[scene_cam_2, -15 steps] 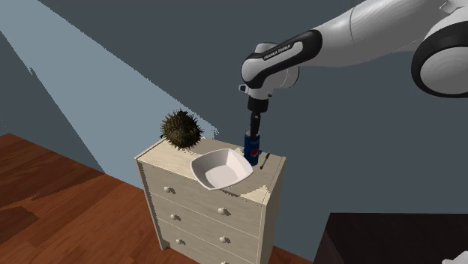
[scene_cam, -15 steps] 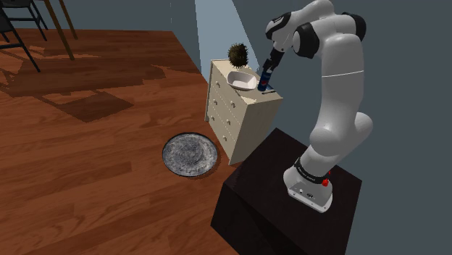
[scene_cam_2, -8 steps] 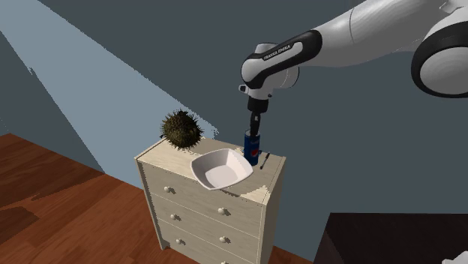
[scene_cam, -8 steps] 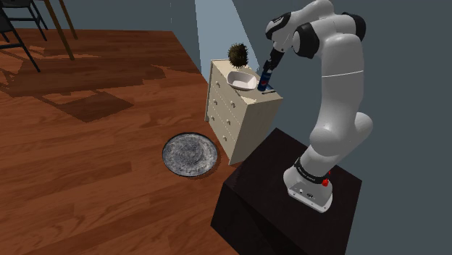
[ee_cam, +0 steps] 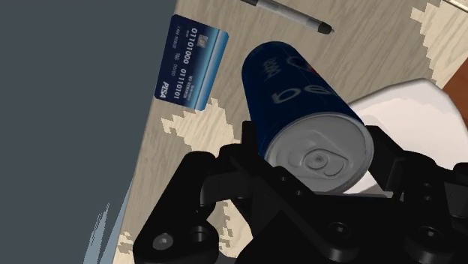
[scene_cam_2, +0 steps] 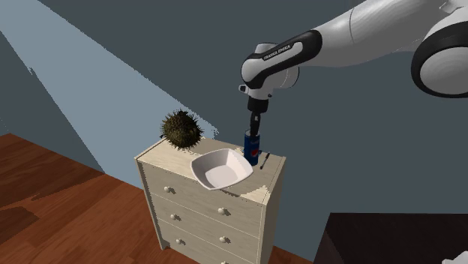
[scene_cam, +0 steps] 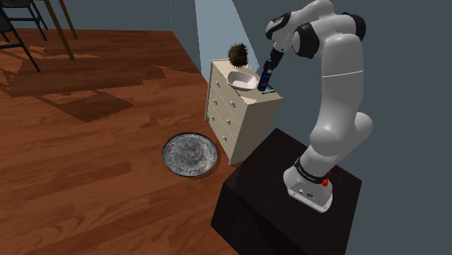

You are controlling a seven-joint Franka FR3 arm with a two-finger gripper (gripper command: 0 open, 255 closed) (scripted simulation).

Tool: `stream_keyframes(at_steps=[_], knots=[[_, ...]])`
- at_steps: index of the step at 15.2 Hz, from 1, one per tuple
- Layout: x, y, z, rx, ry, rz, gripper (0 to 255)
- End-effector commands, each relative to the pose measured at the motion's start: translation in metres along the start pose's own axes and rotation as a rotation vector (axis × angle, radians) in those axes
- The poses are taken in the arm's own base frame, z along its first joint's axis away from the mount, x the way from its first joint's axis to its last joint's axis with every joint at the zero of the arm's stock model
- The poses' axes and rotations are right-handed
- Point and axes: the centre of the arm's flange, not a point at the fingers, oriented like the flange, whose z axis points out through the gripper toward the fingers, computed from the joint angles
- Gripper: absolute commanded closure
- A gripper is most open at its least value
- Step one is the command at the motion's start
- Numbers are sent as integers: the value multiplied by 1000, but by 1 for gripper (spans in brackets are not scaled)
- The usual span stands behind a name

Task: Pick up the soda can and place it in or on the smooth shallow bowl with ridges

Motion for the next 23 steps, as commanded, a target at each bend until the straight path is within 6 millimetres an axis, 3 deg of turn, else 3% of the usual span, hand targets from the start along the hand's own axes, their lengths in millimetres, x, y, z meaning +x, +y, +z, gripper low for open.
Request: stream_keyframes(at_steps=[1, 23], knots=[[0, -1, -5, 0, 0, 0, 255], [13, -12, -120, 0, 0, 0, 255]])
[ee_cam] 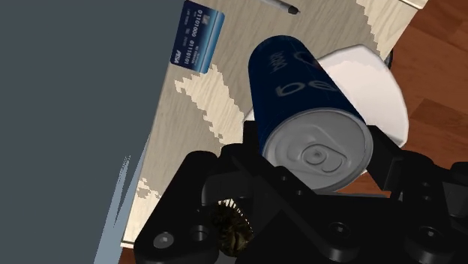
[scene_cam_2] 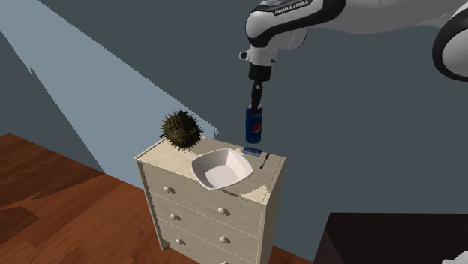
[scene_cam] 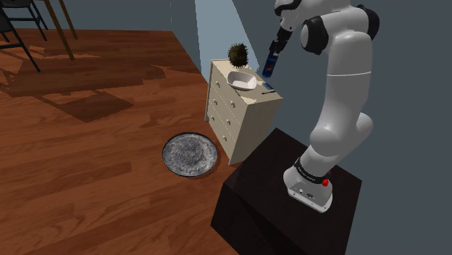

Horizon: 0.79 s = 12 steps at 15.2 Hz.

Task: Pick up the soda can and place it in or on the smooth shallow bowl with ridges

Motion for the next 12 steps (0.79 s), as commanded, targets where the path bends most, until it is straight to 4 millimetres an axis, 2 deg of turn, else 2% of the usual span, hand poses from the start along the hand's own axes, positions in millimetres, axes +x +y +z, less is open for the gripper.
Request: stream_keyframes(at_steps=[1, 12], knots=[[1, -1, -6, 0, 0, 0, 255], [104, -98, -35, 0, 0, 0, 255]])
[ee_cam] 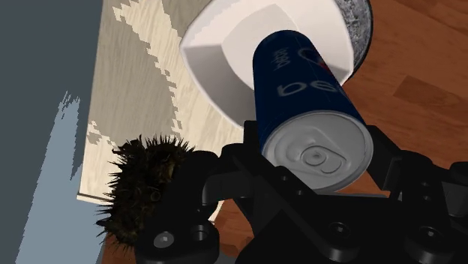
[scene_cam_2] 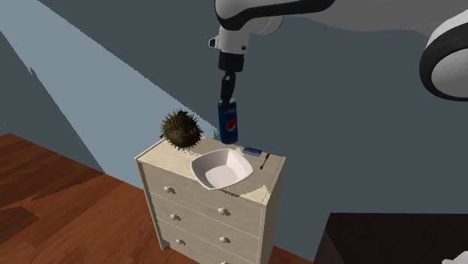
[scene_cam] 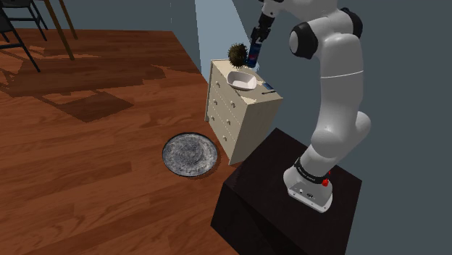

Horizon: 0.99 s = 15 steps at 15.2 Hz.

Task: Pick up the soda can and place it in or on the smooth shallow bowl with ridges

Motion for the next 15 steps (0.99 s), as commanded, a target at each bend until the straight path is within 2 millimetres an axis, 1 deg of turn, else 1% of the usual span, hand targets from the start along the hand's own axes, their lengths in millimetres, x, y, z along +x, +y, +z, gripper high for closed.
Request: stream_keyframes(at_steps=[1, 15], knots=[[23, -22, -10, 0, 0, 1, 255], [15, -15, 63, 0, 0, 1, 255]])
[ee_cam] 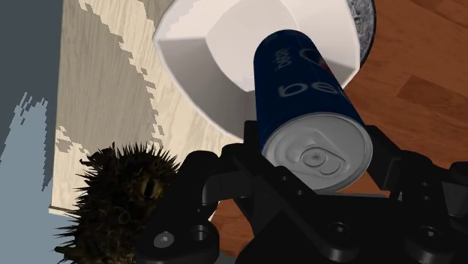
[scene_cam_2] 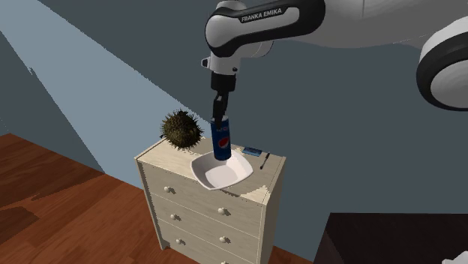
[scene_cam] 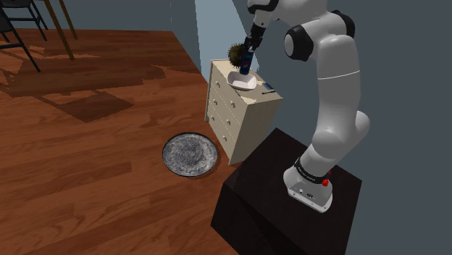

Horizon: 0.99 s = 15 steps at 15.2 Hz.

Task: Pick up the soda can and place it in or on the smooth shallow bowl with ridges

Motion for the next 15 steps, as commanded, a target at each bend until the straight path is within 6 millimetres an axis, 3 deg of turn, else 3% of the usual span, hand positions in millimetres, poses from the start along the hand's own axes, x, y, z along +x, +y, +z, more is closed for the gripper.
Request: stream_keyframes(at_steps=[1, 10, 15], knots=[[-1, 1, 10, -1, 1, 0, 255], [-6, 6, 57, -1, 1, 0, 255], [-6, 6, 57, -1, 1, 0, 255]])
